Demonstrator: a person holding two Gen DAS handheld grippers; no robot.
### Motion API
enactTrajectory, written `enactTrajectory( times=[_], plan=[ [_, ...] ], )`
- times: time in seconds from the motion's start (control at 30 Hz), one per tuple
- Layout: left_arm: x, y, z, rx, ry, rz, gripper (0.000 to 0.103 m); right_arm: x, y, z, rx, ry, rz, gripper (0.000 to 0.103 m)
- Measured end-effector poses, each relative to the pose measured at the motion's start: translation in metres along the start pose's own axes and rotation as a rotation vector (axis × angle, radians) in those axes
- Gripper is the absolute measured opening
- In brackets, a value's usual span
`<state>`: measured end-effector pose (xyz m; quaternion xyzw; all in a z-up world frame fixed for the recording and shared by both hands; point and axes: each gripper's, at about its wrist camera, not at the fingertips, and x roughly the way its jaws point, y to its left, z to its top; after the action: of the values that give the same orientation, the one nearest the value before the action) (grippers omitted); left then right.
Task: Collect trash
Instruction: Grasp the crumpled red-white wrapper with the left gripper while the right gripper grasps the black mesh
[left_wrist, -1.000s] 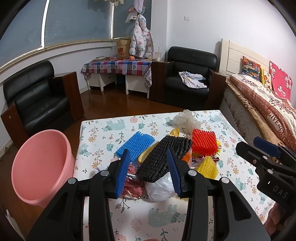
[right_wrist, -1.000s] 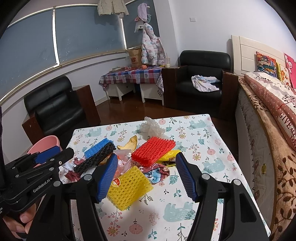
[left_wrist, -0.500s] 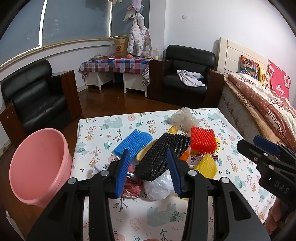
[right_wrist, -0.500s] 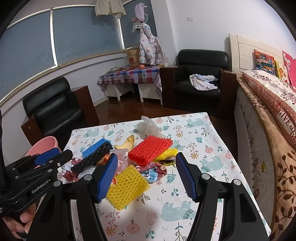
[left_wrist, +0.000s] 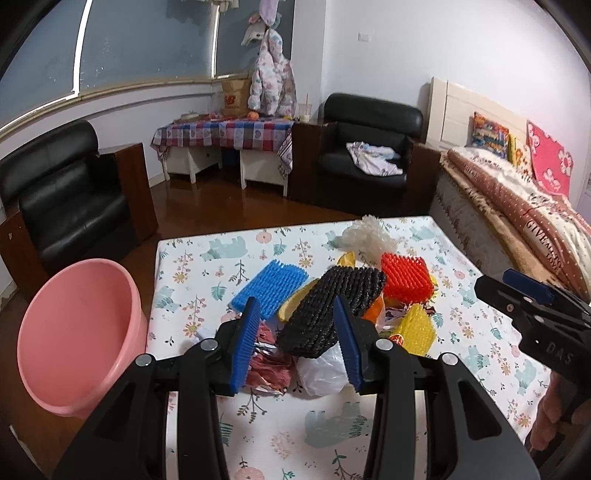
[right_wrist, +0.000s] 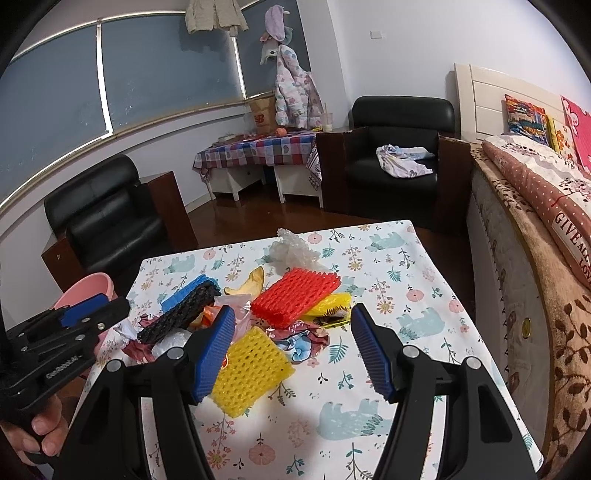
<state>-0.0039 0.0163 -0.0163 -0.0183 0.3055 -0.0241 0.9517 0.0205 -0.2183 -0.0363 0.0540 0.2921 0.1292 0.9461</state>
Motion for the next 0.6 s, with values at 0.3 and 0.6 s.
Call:
enactTrajectory(
  times=[0.3,0.6],
  plan=[
    [0.002,0.028,-0.012,-0.065,0.042,0.011,0.042,0.007,-0.004,-0.002,0.009,0.016,0.008,0.065],
    [0.005,0.04,-0.025,-0.056,0.096,0.017,0.042,0.016,-0.008,-0.013,0.02,0.047,0.013,0.065]
  ],
)
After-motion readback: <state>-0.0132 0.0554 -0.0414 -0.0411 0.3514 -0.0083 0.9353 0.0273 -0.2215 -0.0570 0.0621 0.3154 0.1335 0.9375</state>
